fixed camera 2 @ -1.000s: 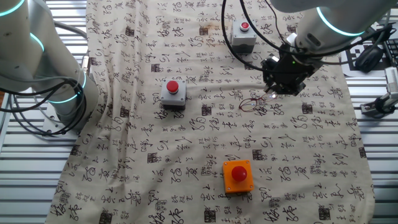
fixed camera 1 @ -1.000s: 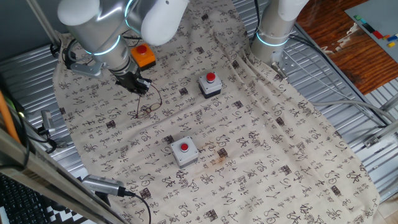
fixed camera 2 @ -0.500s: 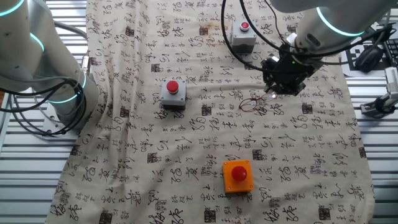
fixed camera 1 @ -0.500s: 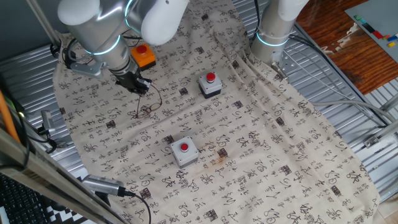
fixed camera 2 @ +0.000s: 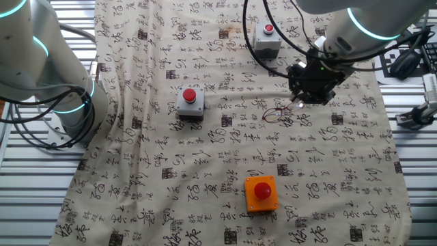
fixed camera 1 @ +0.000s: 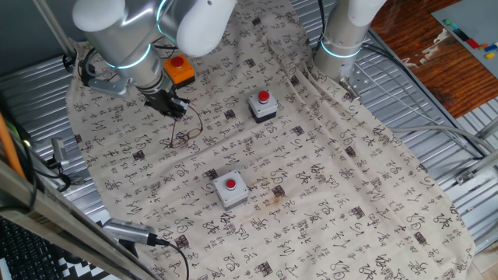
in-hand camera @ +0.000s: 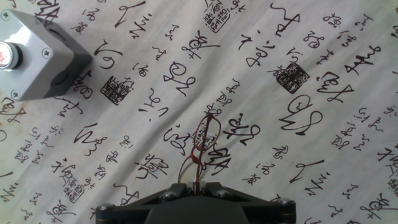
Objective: Unfold the leg of the glasses (with one hand)
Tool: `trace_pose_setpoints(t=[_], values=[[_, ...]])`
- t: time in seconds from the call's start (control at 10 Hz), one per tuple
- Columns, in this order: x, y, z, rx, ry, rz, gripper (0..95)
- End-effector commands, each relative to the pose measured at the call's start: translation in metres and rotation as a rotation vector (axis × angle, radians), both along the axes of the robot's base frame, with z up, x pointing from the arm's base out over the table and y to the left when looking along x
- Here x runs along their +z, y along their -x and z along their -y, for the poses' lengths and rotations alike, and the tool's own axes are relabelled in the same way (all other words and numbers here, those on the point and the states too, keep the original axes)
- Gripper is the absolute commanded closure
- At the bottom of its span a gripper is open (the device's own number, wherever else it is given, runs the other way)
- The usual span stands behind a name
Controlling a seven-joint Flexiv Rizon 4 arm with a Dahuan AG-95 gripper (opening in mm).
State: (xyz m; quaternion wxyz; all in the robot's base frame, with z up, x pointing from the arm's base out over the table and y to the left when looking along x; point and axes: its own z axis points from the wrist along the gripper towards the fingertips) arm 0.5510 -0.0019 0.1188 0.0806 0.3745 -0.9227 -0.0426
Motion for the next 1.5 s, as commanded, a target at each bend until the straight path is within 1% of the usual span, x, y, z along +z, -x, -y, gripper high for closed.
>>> trace_pose_setpoints(t=[0.1, 0.3, 1.5], values=[[-0.0012, -0.0010, 0.0000, 0.003, 0.001, 0.000, 76.0], [-0.0032, -0.0029, 0.0004, 0.006, 0.000, 0.000, 76.0], [-0.0032, -0.0029, 0.0004, 0.006, 0.000, 0.000, 76.0]])
